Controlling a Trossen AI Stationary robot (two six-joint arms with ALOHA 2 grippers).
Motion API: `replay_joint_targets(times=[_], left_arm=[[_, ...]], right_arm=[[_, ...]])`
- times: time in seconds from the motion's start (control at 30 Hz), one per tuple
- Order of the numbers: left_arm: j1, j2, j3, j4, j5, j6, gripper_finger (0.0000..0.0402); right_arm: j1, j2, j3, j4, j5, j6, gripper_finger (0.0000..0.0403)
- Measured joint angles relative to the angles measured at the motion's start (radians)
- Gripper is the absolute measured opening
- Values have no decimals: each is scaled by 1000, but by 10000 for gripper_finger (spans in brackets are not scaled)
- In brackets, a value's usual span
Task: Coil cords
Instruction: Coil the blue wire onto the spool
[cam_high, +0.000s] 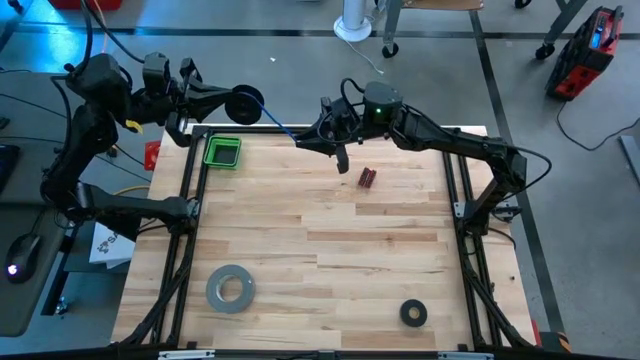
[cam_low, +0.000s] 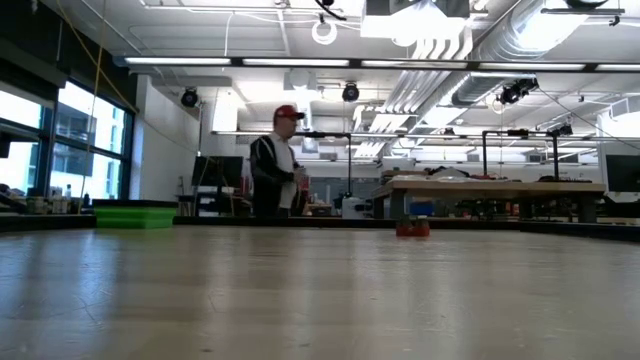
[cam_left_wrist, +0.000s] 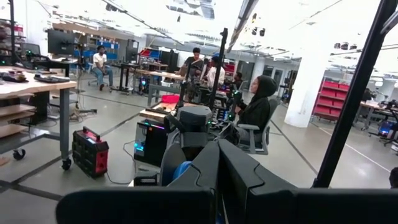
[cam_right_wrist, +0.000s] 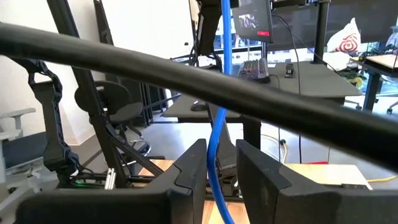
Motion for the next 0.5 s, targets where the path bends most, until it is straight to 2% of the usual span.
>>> replay_joint_targets(times=[0.4,0.5], left_arm=[[0,0,0,0,-2,0,0],[0,0,0,0,-13,-1,0]], right_arm=[[0,0,0,-24,0,-8,77],[1,0,0,-24,-3,-8,55]])
